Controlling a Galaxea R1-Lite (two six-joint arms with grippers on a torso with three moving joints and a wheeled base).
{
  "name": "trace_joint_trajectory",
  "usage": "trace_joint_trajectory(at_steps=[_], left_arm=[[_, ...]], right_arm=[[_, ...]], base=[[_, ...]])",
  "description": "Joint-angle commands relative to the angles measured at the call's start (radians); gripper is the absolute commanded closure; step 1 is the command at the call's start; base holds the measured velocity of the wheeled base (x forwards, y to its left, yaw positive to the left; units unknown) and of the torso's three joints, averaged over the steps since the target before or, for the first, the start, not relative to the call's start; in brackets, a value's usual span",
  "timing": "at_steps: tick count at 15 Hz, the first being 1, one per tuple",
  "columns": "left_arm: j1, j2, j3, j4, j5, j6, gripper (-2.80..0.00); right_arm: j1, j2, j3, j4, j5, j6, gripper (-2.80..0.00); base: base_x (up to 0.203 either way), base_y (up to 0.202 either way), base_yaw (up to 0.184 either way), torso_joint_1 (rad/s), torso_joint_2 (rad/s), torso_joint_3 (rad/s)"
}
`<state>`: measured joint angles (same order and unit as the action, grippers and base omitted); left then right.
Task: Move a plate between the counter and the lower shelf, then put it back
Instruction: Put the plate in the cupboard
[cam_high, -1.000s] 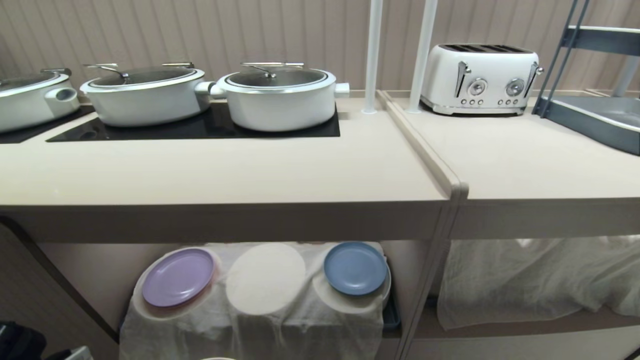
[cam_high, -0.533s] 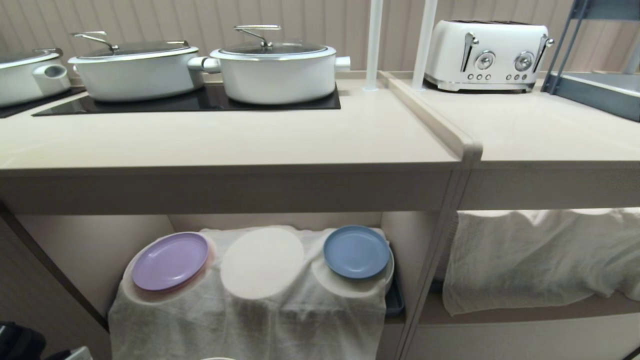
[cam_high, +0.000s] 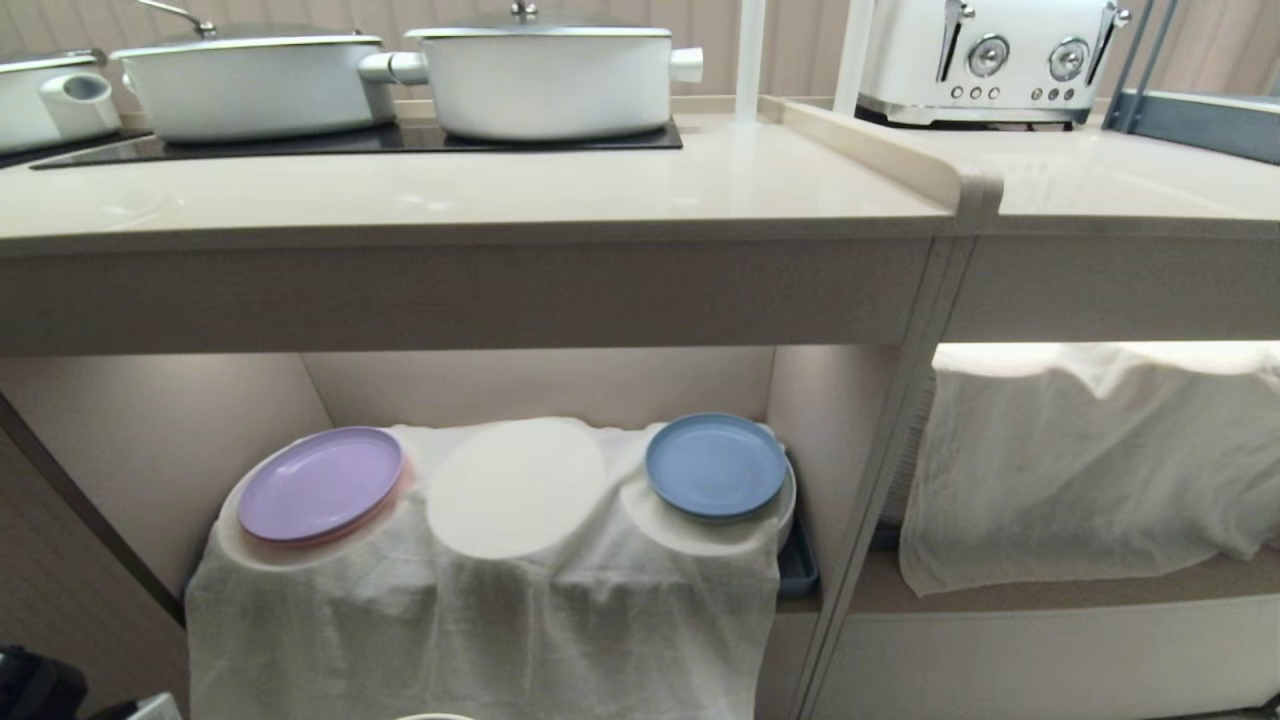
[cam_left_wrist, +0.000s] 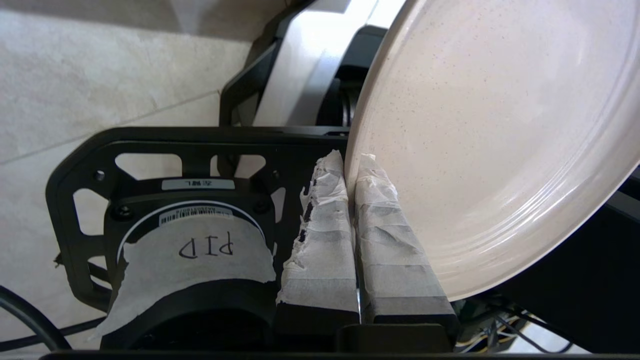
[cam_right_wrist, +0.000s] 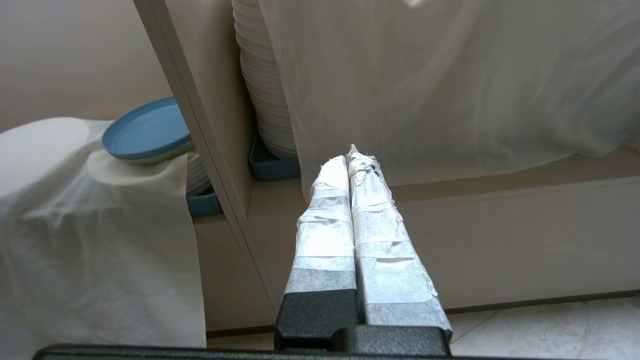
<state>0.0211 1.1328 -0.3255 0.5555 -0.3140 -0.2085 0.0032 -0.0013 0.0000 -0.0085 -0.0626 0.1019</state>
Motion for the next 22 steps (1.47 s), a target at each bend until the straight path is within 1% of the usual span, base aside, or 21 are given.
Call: trace_joint_trajectory(at_steps=[1,3,5,12,14,15,16,19,22], left_arm=[[0.000,-0.003,-0.001,0.003,-0.002,-0.002,0.00],[0.000,-0.004,-0.001,0.003,-0.002,-0.002,0.00],[0.000,-0.007,-0.001,0.003,-0.002,-0.002,0.00],[0.000,-0.014,0.000,0.003,-0.011,-0.007,0.00],[0.001,0.007,-0.005,-0.003,-0.011,-0.019,0.00],[0.002,0.028,-0.014,-0.014,-0.011,-0.038,0.00],[0.001,0.051,-0.028,-0.042,-0.012,-0.073,0.00],[0.000,0.149,-0.052,-0.140,-0.012,-0.133,0.00],[0.000,0.244,-0.082,-0.224,-0.013,-0.211,0.00]], right_arm=[[0.000,0.001,0.000,-0.001,0.000,0.001,0.00],[0.000,0.001,0.000,-0.001,0.000,0.000,0.00],[0.000,0.001,0.000,-0.001,0.000,0.000,0.00],[0.000,0.001,0.000,-0.001,0.000,-0.001,0.00],[0.000,0.001,0.000,-0.001,0.000,-0.001,0.00],[0.000,0.001,0.000,-0.001,0.000,-0.001,0.00],[0.000,0.001,0.000,-0.001,0.000,-0.001,0.00],[0.000,0.001,0.000,-0.001,0.000,-0.001,0.00],[0.000,0.001,0.000,-0.001,0.000,-0.001,0.00]], base=[[0.000,0.000,0.000,-0.134,0.45,0.301],[0.000,0.000,0.000,-0.114,0.43,0.312],[0.000,0.000,0.000,-0.050,0.19,0.137],[0.000,0.000,0.000,-0.003,0.02,0.014],[0.000,0.000,0.000,0.000,0.00,0.000],[0.000,0.000,0.000,0.000,0.00,0.000],[0.000,0.000,0.000,0.000,0.00,0.000],[0.000,0.000,0.000,0.000,0.00,0.000],[0.000,0.000,0.000,0.000,0.00,0.000]])
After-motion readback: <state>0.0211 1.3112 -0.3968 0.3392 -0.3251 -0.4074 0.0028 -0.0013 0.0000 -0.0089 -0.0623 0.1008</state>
